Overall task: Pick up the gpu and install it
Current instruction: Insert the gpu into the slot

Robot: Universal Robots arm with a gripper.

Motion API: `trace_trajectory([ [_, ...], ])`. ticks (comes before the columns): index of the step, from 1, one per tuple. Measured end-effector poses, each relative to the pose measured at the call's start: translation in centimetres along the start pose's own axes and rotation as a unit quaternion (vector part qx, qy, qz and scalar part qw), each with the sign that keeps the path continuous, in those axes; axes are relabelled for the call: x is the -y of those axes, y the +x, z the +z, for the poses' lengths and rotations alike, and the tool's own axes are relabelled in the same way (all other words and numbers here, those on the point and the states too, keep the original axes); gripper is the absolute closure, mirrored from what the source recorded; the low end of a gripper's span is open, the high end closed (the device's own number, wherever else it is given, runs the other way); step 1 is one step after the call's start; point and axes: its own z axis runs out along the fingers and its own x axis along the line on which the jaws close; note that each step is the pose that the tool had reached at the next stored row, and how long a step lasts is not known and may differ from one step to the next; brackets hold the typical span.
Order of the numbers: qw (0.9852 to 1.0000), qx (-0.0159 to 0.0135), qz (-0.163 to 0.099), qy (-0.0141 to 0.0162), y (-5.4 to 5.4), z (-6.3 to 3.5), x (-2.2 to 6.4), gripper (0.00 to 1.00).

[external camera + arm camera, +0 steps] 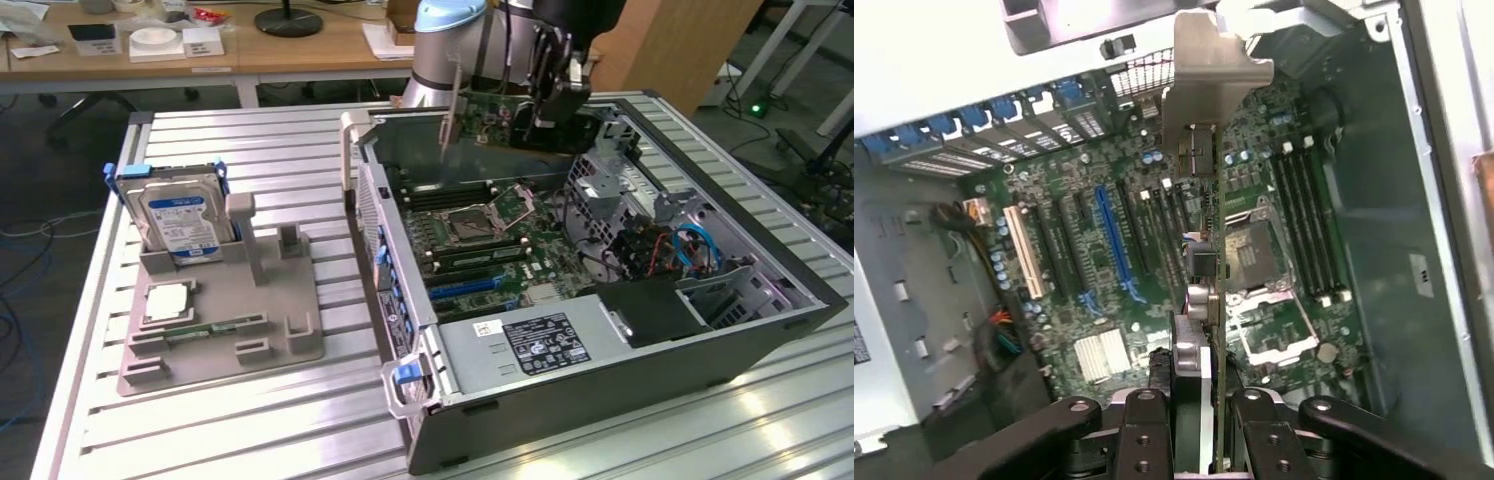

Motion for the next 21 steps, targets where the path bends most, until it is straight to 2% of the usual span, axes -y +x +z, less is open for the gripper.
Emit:
trace_trajectory([
  [1,1.0000,0.0037,-0.002,-0.0011,0.0,0.02,0.00,0.72],
  [2,1.0000,0.0049,-0.005,-0.0017,0.0,0.05,0.00,0.72],
  [3,0.9999,0.0051,-0.009,-0.0019,0.0,0.06,0.00,0.72],
  [4,0.9996,0.0052,-0.026,-0.0027,0.0,0.09,0.00,0.72],
  [7,0.9985,0.0055,-0.054,-0.0040,0.0,0.18,0.00,0.72],
  [10,0.9967,0.0058,-0.081,-0.0048,0.0,0.30,0.00,0.72],
  [12,0.9953,0.0063,-0.096,-0.0041,0.0,0.43,0.01,0.72],
  [15,0.9937,0.0068,-0.112,-0.0032,0.0,0.72,0.01,0.72],
  [18,0.9919,0.0069,-0.127,-0.0038,0.1,1.02,-0.01,0.72],
  [21,0.9912,0.0069,-0.132,-0.0038,0.1,1.10,0.00,0.72],
])
